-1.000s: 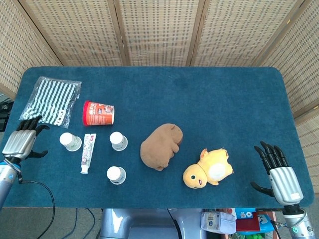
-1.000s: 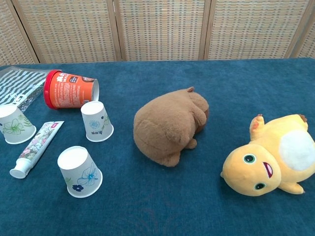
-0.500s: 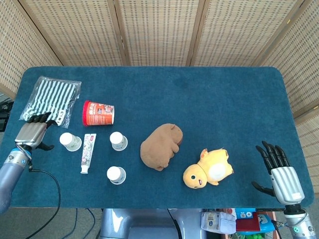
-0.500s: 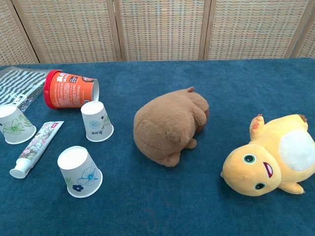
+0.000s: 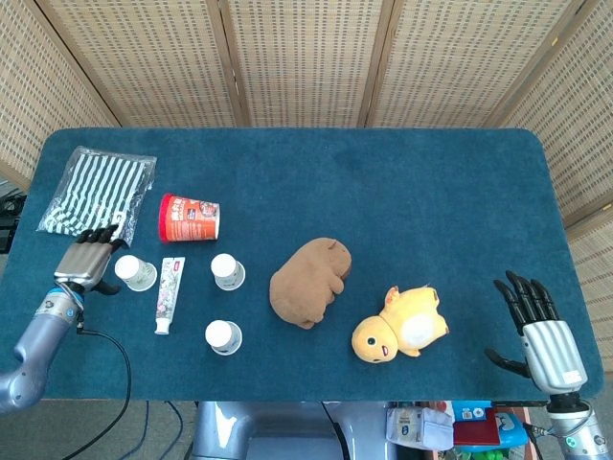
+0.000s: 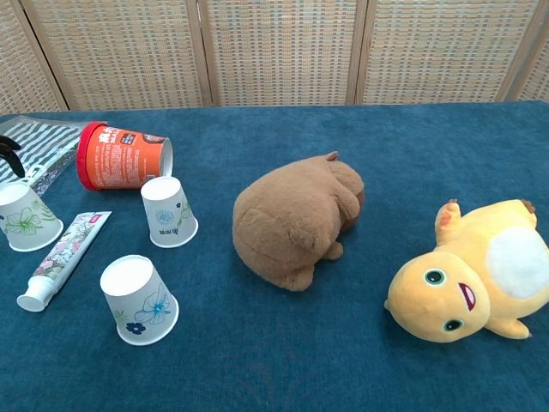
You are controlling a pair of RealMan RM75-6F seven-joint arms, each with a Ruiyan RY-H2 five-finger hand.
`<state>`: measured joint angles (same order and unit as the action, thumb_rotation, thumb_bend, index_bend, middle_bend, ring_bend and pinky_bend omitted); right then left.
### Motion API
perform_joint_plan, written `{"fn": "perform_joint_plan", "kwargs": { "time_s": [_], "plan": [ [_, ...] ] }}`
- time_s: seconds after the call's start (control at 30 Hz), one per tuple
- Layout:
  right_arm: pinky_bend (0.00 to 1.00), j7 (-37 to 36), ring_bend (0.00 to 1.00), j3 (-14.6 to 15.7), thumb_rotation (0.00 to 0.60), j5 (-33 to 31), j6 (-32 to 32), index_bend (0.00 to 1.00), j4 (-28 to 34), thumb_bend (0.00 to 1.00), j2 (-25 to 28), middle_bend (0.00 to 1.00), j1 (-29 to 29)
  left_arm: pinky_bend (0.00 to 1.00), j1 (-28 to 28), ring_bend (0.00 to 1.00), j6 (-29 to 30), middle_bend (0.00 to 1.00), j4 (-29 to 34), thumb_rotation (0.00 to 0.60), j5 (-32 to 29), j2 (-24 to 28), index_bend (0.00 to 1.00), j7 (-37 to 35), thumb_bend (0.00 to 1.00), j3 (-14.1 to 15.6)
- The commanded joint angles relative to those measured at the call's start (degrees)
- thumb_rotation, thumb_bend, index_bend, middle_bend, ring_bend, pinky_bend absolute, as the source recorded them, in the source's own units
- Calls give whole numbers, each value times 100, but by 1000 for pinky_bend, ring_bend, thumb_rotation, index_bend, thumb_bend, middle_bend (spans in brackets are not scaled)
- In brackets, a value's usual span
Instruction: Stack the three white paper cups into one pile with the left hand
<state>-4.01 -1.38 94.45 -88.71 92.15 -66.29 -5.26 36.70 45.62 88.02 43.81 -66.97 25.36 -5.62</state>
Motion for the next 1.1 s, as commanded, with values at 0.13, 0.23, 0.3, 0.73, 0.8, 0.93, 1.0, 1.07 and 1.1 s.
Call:
{"fn": "perform_joint_plan", "kwargs": {
  "time_s": [0.13,0.23,0.3,0.73,0.8,0.93,1.0,1.07,1.1],
  "plan": [
    [0,-29,0,-4,600,-17,17,0,-24,48,-1,0,-6,0,138,0,61,0,-169,600,-193,-200,245,133,240,83],
    [0,-30,0,-6,600,-20,23,0,-33,48,-7,0,-10,0,190,0,72,0,-229,600,-231,-280,273,128,239,96],
    [0,-32,0,-5,600,-17,23,0,-38,48,-11,0,-10,0,204,0,109,0,-253,600,-192,-327,295,89,240,89],
    [0,-80,0,-15,600,-37,4,0,-62,47,-14,0,-1,0,130,0,307,0,-207,600,150,-266,435,-197,239,134],
    [0,-79,0,-12,600,-41,16,0,-62,48,-14,0,-4,0,122,0,329,0,-162,600,186,-217,441,-219,239,134],
    [0,-67,0,-12,600,-50,37,0,-63,48,-21,0,-12,0,124,0,422,0,188,600,380,40,441,-337,239,48],
    [0,-63,0,-14,600,-51,36,0,-58,47,-20,0,-12,0,138,0,423,0,540,600,500,300,441,-411,240,-6],
    [0,-67,0,-15,600,-46,23,0,-55,47,-19,0,-8,0,158,0,456,0,803,600,604,478,441,-449,240,-58],
    [0,-70,0,-15,600,-44,19,0,-54,48,-18,0,-7,0,166,0,484,0,950,600,659,571,441,-458,240,-83]
  ]
}}
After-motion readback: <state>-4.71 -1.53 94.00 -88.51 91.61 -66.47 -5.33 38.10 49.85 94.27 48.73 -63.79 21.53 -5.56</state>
